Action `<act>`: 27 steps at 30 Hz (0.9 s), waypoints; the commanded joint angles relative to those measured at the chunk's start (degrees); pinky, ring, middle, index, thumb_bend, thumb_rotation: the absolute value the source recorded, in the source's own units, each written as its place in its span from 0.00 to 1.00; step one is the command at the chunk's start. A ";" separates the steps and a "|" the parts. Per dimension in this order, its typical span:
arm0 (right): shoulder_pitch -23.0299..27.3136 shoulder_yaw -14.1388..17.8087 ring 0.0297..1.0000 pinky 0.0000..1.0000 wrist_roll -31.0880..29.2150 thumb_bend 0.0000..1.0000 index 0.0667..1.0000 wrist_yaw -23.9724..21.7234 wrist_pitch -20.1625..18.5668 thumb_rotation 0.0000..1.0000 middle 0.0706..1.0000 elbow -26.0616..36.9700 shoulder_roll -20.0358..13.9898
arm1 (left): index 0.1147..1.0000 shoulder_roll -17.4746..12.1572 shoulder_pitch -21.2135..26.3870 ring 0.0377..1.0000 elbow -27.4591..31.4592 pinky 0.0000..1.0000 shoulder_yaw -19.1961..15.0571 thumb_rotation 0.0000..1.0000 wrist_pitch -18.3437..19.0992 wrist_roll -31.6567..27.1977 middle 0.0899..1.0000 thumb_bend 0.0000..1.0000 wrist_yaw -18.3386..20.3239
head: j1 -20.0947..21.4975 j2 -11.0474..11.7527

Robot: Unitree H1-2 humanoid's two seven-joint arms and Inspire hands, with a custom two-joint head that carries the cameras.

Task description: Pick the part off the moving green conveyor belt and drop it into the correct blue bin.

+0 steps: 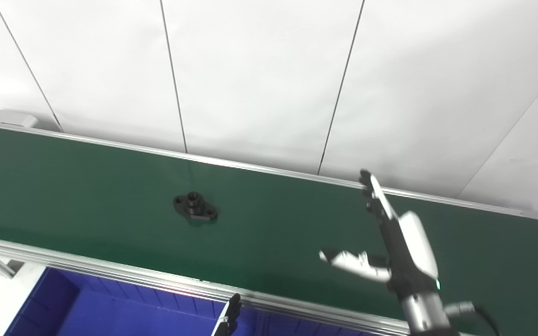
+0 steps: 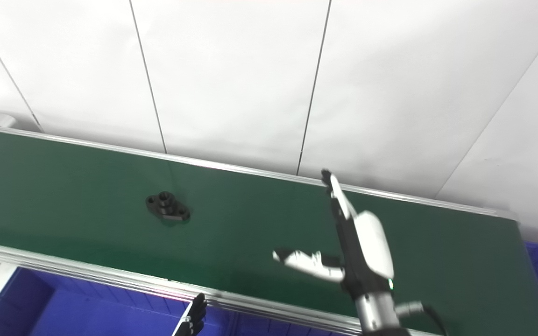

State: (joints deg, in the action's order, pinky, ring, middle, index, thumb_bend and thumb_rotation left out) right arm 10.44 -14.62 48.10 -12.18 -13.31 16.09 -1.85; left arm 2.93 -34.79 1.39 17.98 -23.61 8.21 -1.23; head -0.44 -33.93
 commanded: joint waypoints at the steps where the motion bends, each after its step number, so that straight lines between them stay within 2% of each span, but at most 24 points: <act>1: 3.71 -1.01 0.88 0.79 2.39 0.99 0.95 0.40 -1.37 0.73 0.91 -0.80 0.41 | 1.00 1.09 -0.42 1.00 1.79 1.00 1.03 1.00 -0.69 0.53 1.00 0.96 0.18 | -0.09 -0.10; 7: 10.19 -4.03 0.87 0.80 6.40 1.00 0.95 0.80 -3.00 0.75 0.91 -8.01 1.14 | 1.00 1.35 -1.08 1.00 2.17 1.00 1.45 1.00 -1.37 0.76 1.00 0.96 -0.02 | -0.35 -0.31; 15: 16.63 -7.43 0.84 0.77 8.48 1.00 0.92 1.44 -4.85 0.71 0.89 -16.47 2.68 | 1.00 2.99 -1.87 1.00 2.25 1.00 2.38 1.00 -2.57 2.56 1.00 0.95 -1.27 | -1.30 -0.62; 23: 20.38 -10.40 0.81 0.72 9.11 1.00 0.91 2.24 -5.39 0.71 0.87 -24.32 4.21 | 1.00 4.23 -2.56 1.00 2.94 0.99 3.32 1.00 -1.53 4.54 1.00 1.00 -2.25 | -2.48 -0.88; 27: 21.17 -11.26 0.81 0.71 8.77 1.00 0.91 2.28 -5.63 0.70 0.87 -26.68 4.99 | 1.00 4.52 -2.74 1.00 2.95 0.99 3.70 1.00 -1.96 4.92 1.00 0.99 -2.64 | -3.22 -1.02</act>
State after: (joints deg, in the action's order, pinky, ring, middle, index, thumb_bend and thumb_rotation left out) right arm 28.41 -25.77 56.76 -11.19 -17.56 -11.32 1.90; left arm 3.15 -35.55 3.04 18.37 -23.97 12.76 -3.04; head -3.43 -34.89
